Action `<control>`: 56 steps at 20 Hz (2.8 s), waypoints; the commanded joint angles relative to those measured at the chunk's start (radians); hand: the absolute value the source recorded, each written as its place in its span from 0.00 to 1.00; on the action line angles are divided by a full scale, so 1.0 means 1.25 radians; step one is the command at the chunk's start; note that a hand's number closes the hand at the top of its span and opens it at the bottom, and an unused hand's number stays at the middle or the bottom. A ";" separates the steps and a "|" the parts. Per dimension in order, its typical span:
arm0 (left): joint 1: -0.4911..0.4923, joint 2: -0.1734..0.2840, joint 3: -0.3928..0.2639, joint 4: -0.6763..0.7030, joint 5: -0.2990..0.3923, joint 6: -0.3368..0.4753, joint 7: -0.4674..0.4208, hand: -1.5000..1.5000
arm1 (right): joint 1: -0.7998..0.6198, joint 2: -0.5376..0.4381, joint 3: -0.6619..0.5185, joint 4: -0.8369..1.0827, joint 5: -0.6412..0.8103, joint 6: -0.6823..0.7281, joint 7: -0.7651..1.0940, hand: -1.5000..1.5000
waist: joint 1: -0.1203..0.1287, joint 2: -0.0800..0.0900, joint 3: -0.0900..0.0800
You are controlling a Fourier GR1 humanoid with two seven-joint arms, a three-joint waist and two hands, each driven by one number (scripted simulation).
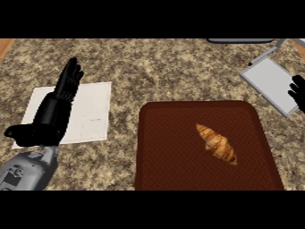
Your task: Pick the croissant from the tray and place it in the tiered shelf
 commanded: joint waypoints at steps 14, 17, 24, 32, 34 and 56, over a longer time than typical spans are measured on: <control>0.215 0.143 0.159 0.193 0.123 -0.144 0.026 0.50 | 0.095 0.326 0.391 -0.221 0.482 -0.424 -0.046 0.00 | 0.006 0.011 -0.007; 0.222 0.101 0.136 0.176 0.101 -0.115 0.046 0.50 | 0.122 0.330 0.483 -0.316 0.623 -0.459 0.095 0.00 | -0.002 0.010 -0.007; 0.249 0.122 0.163 0.183 0.112 -0.147 0.018 0.50 | 0.119 0.202 0.474 -0.406 0.924 -0.320 0.408 0.00 | -0.008 0.007 -0.011; 0.239 0.138 0.184 0.174 0.130 -0.171 0.032 0.50 | 0.073 0.111 0.549 -0.480 0.944 0.114 0.638 0.00 | 0.011 0.011 -0.011; 0.231 0.131 0.167 0.169 0.113 -0.162 0.046 0.50 | 0.017 0.121 0.542 -0.447 0.932 0.203 0.677 0.00 | 0.015 0.015 -0.009; 0.188 0.081 0.260 0.172 0.046 -0.224 0.106 0.50 | -0.092 0.245 0.441 -0.251 1.023 0.345 0.588 0.00 | 0.006 0.014 -0.005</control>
